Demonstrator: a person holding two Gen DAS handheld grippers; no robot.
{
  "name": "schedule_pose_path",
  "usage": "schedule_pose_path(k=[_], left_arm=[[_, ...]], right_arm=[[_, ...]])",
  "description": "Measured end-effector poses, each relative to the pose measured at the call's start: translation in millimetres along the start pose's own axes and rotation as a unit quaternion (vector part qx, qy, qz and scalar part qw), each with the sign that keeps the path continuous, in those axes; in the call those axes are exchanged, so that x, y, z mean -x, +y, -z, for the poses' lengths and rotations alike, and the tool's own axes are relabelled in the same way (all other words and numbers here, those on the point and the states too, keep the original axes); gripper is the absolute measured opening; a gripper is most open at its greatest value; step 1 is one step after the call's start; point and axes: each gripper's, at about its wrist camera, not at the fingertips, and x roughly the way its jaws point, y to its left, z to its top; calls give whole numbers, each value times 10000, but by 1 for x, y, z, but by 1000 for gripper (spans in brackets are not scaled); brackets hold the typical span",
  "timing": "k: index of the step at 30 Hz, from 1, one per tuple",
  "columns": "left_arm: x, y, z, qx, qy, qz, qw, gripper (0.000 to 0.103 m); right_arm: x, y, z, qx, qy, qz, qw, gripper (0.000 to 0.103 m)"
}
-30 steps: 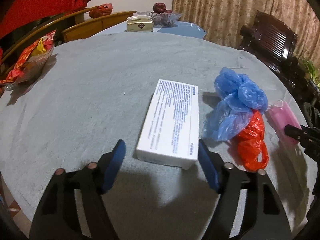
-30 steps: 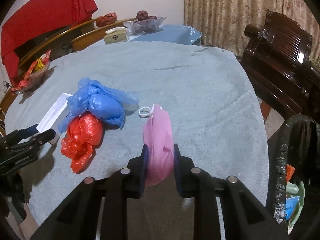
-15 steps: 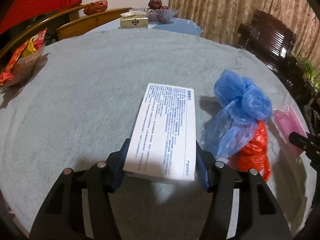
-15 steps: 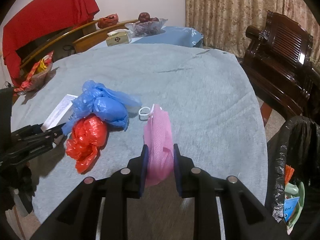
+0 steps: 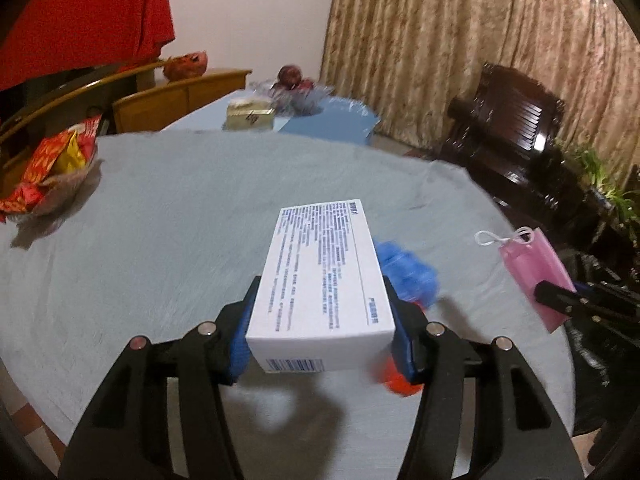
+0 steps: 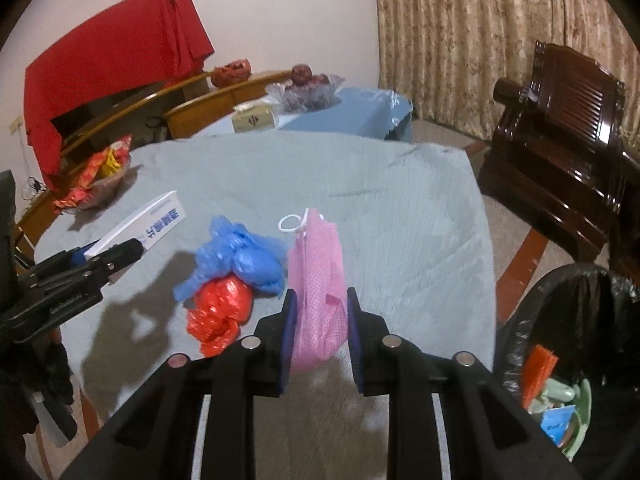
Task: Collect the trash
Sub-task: 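Carry the white box and pink mask over the bin and open both grippers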
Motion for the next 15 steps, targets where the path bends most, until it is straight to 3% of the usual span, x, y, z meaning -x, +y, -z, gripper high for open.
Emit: schedule_pose_path(k=[15], left_arm=[[44,-90,-22,-566,-516,565,9955,54]], right_arm=[[84,-34,-6,-197,-672,308,9971,24]])
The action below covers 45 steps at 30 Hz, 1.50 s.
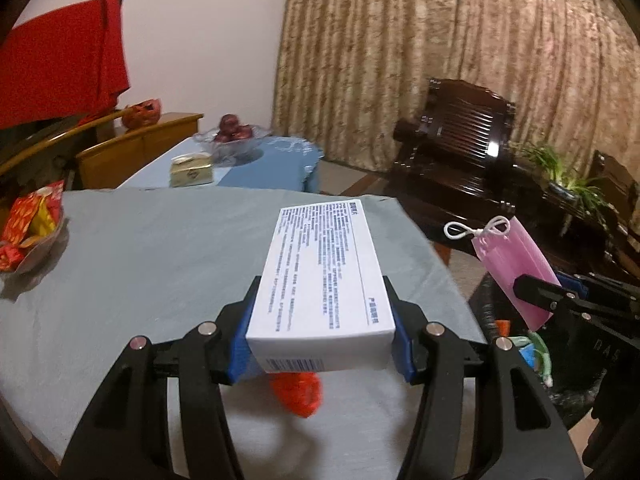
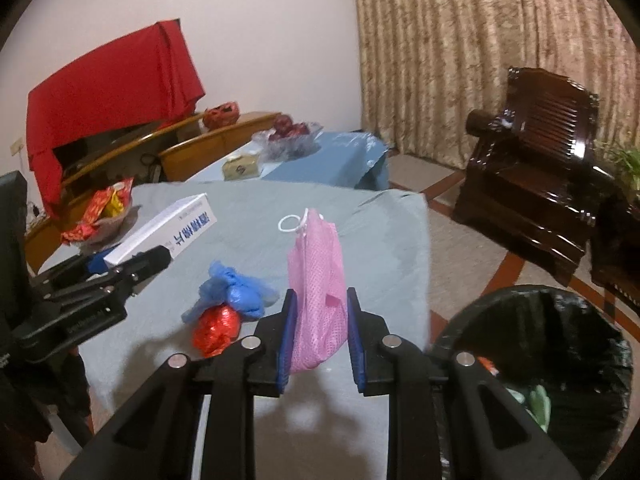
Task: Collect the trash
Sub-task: 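Carry the white box and pink mask over the bin and open both grippers, then move both grippers back to the blue and red plastic bags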
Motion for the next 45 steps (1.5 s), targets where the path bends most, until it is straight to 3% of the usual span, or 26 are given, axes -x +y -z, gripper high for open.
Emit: schedule_pose_path(k=[11,18,27,35,37,39,45], left_arm=[[-9,-82,-6,-357,-40,650,9972,54],[-22,-145,-5,-717,-31,1147,9908,54],[-51,-221,12,-1107,161,1641,9801,54],[-77,-262,30,-1340,344,1954,9709,55],[-85,-270,33,-1369,473,2072,9675,59],[-87,-273,35,-1378,500,2129,9660,72],[-84,-262,37,-1314,468,2092,9679,85]], right_arm=[[49,-67,7,-414,-301,631,9967,24],[73,-120,20,-722,-331,1114,9906,24],[88,-175,47,-961,-158,1600,9823,24],[80,-207,66,-1142,84,1806,9769,24],[75,-213,73,-1152,211,1851,9757,32],[72,-219,80,-1197,313,1935,9733,41],[78,-223,92,-1331,301,2036,9695,82]])
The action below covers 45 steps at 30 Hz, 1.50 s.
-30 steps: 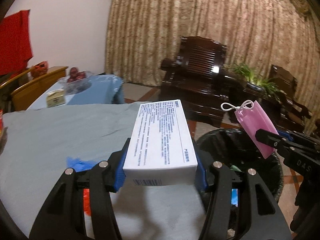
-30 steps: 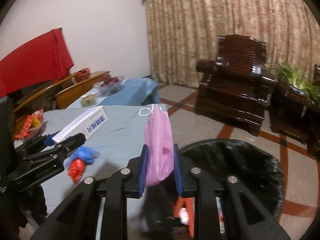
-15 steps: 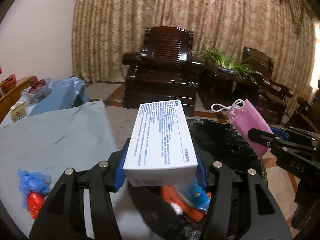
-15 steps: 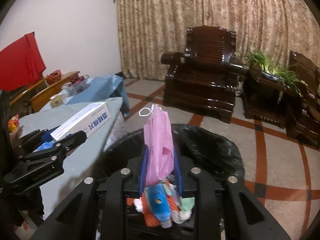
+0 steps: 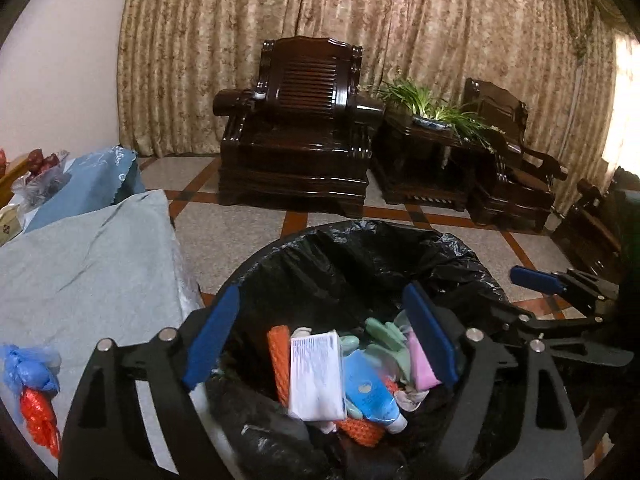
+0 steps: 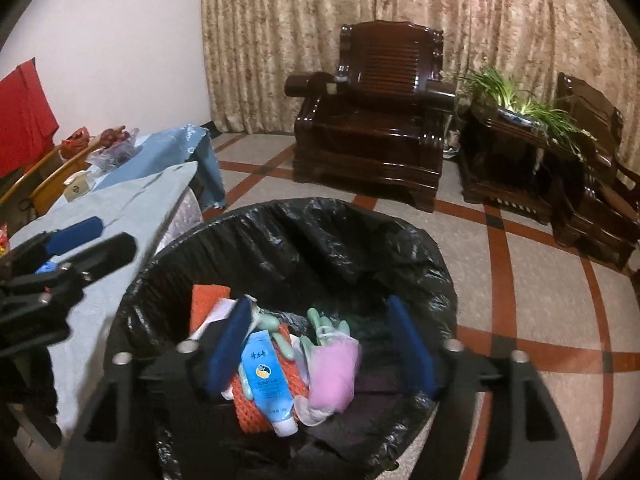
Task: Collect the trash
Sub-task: 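Move both grippers back to the blue and red plastic bags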
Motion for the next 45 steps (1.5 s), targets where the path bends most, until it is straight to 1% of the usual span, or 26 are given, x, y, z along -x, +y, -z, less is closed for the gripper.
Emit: schedule_pose_path(k=[1,3,6,10,13,16,23,32,38,42,45], left_arm=[[2,3,0,23,-4,-26,10000,87],[13,12,2,71,-54,-155,9998,90],[28,22,0,123,-104,-304,9994,92],[53,49,3,329,-212,-593,9975,93],[72,66,4,442,-293,-779,9955,93],[94,86,9,506,-390,-1062,9923,93],[140,147,29,800,-453,-1723,9808,93],[175,208,60,1087,-315,-2327,9659,93],[185,243,79,1296,-219,-2640,9555,93],[183,269,90,1462,-143,-2776,9494,93],[180,282,96,1547,-74,-2838,9463,93]], right_arm=[[2,0,0,-21,-27,7,10000,91],[6,2,-1,-67,-115,-33,9999,96],[12,10,-4,-88,-163,-173,9997,97],[17,28,-10,10,-238,-407,9989,97],[20,52,-16,135,-308,-588,9977,97],[20,78,-19,277,-344,-797,9958,97],[12,140,-21,669,-353,-1188,9900,97],[-6,209,-10,1036,-207,-1540,9824,97],[-24,251,-6,1284,-115,-1748,9761,97],[-41,283,-4,1431,-31,-1886,9716,97],[-53,304,-3,1497,41,-1977,9688,97]])
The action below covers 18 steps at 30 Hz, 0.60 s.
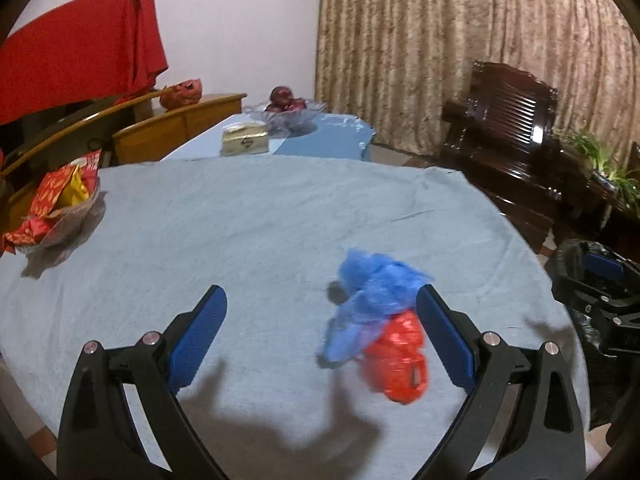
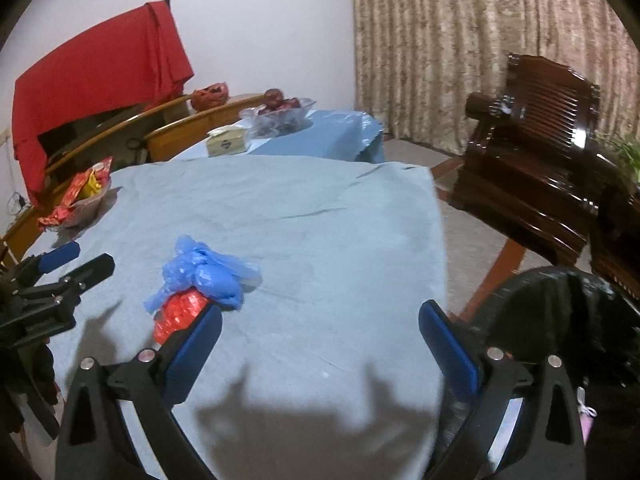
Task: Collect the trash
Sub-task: 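Move both grippers back to the blue and red plastic bags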
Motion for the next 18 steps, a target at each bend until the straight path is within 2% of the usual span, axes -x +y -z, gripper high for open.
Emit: schedule_pose_path(k=[10,18], left_arm=[[-33,31,3,128,191,-208,9995,93],[-48,51,6,257,284,-326,9987,93]], right_arm=[[-59,39,-6,193,297,-271,9990,97],[-88,62,-17,381,388,-480,9974,97]])
